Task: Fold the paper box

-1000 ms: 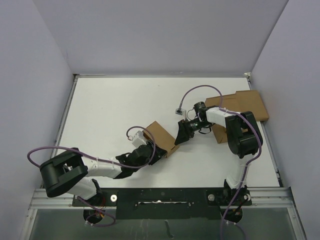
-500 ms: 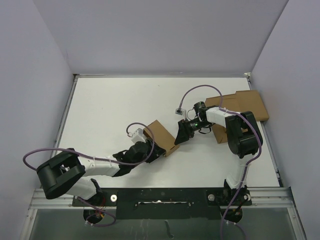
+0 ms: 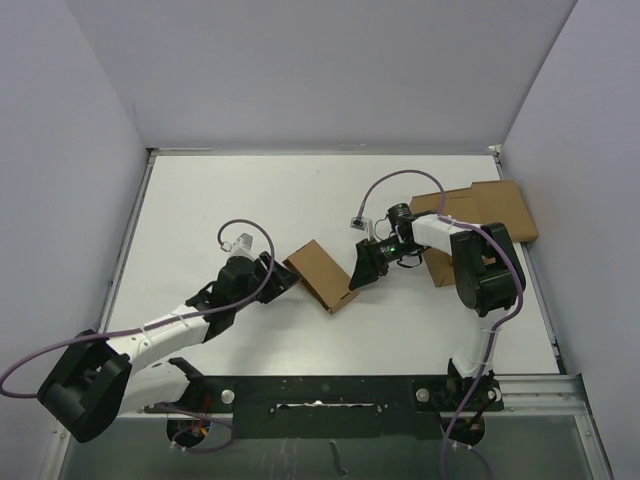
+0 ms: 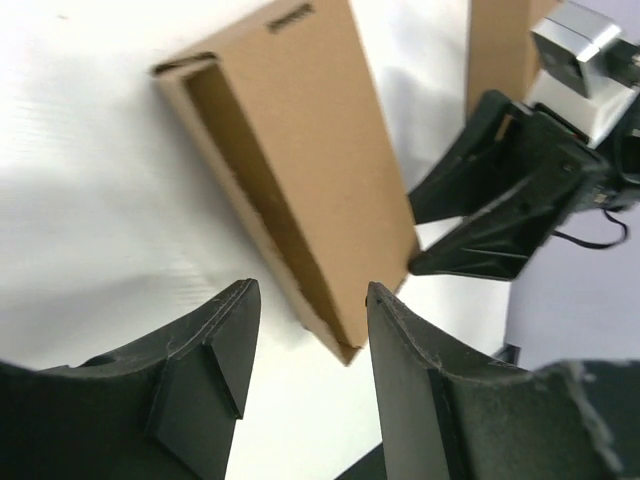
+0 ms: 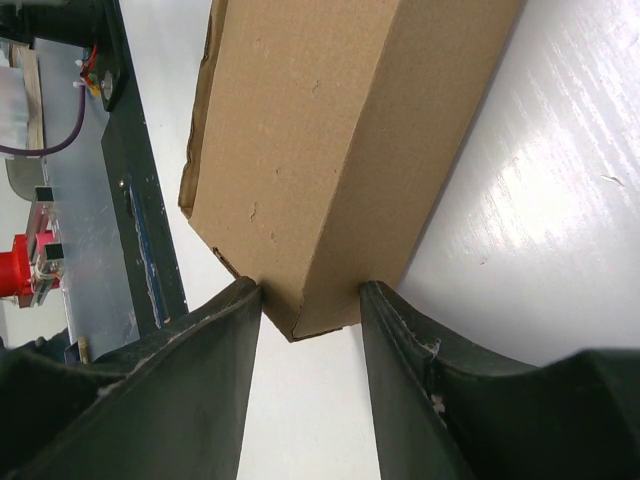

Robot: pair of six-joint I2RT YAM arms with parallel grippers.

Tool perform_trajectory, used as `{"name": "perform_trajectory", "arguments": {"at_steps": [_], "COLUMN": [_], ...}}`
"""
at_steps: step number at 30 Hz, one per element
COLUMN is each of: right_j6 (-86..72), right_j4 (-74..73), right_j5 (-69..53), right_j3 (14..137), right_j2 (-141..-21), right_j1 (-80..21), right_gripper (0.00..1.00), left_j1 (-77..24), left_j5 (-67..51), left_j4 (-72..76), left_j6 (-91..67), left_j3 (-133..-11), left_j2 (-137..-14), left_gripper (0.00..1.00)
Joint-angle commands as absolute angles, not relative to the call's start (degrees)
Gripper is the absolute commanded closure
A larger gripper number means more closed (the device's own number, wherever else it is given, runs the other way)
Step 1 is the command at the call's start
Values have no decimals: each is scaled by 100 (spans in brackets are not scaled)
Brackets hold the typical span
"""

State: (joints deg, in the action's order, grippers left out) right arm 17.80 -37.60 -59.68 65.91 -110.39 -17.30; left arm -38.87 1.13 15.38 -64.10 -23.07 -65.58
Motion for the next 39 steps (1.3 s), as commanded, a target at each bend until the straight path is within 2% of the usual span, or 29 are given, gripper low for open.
{"name": "perform_trajectory", "arguments": {"at_steps": [1,10,16,21,26,31,34,39], "right_j6": [1900,1927,1984,2112,2367,2561,2588,2837], "right_j4": [-3735,-3744,-3803,-3898,-4071,-4085,-3974,-4064], "right_j5": [-5995,-5950,-5959,-5964,-5824,-5607,-5239,-4451], "right_j3": [6740,6750,6780,6831,6943,6993,7083,7930], "right_j2": [-11084,-11118,-11088,-10922,-10580,-10074,-9850,-10213], "right_j1": [-1762,-1805,-1792,-1749,-1637,-1480,-1479,-1595], "right_gripper": [56,56,56,53,46,46,49,77], "left_j1": [-3530,-3289,-3292,-3280,-3195,-3106,-3002,-2813], "left_j5": [-195,-530,-853,-841,-936,-503,-276,-240], "left_j4": [946,1641,2152,2303,2075,1306,620,18], "left_j6": [-5961,-5808,-5568,-5399,-5184,-4971,-4738,-4298], "left_j3": [-2635,-3044,-3353,-3000,-2446,-2137,-2322,-2878], "left_j2": [-6528,-7718,-8359,-7940,-7196,-6424,-6283,-6797], "left_gripper": [57,69,70,67,61,64,71,89]}}
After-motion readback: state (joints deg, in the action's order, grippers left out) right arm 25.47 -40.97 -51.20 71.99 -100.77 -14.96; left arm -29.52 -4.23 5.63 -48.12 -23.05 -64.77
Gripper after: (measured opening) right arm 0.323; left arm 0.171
